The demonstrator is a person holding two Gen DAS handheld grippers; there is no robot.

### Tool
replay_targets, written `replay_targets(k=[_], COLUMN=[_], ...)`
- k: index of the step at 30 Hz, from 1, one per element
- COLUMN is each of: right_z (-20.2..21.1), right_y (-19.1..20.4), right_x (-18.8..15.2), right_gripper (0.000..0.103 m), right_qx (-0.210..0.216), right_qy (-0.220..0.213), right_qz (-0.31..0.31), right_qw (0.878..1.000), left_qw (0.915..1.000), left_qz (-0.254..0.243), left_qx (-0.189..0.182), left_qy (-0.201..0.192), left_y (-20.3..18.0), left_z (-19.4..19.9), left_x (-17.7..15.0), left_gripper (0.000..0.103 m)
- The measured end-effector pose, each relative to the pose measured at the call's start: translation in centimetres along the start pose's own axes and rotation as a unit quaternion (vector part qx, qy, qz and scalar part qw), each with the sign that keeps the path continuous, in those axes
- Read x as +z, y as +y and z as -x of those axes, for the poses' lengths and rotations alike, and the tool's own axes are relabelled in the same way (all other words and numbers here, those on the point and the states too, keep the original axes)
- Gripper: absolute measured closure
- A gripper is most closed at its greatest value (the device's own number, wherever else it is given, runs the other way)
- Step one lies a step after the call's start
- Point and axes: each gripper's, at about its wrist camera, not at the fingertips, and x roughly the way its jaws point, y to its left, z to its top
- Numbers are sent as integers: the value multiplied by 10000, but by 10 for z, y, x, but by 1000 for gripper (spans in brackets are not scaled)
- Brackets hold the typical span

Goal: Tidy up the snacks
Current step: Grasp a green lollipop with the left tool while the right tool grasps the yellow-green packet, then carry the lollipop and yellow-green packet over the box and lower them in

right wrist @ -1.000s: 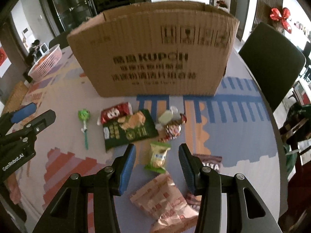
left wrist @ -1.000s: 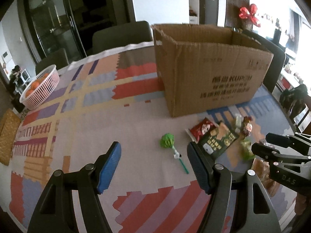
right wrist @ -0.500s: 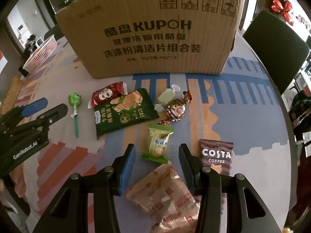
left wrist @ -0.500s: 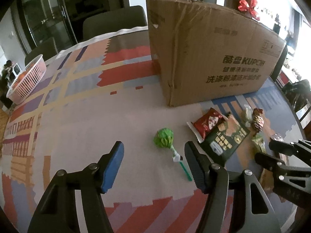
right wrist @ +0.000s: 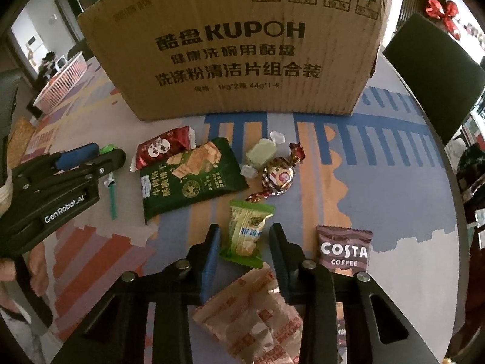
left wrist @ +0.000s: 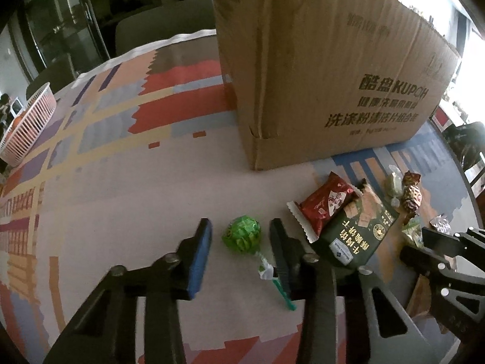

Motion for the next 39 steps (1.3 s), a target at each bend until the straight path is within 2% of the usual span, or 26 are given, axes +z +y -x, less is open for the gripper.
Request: replay_targets(k=[1,2,11,25,39], right_z=[0,-1,5,53,118], right_y=[0,0,-5,-13,-22], right_x=[1,2,1,5,29], right_gripper=[74,76,81,81,81], right_qx=[0,1,137,497,705], right_qy=[-2,-6,-116,-679,-1547], right_qz=[-4,-9,80,160,260], right_qw=[10000,10000,9998,9963,9851], left_qw=[10000,10000,9999,9977,9891], left_qz=[0,2,23,-113,-154], left_qx=[-4,-24,-153,-196,-283], left_qy=[16,35,-57,-641,-1436], left_y=[0,0,-4,-28,-47], left_z=[-1,-2,15,78,141], left_x=[0,0,-5,-8,18], left_gripper=[76,77,77,77,77])
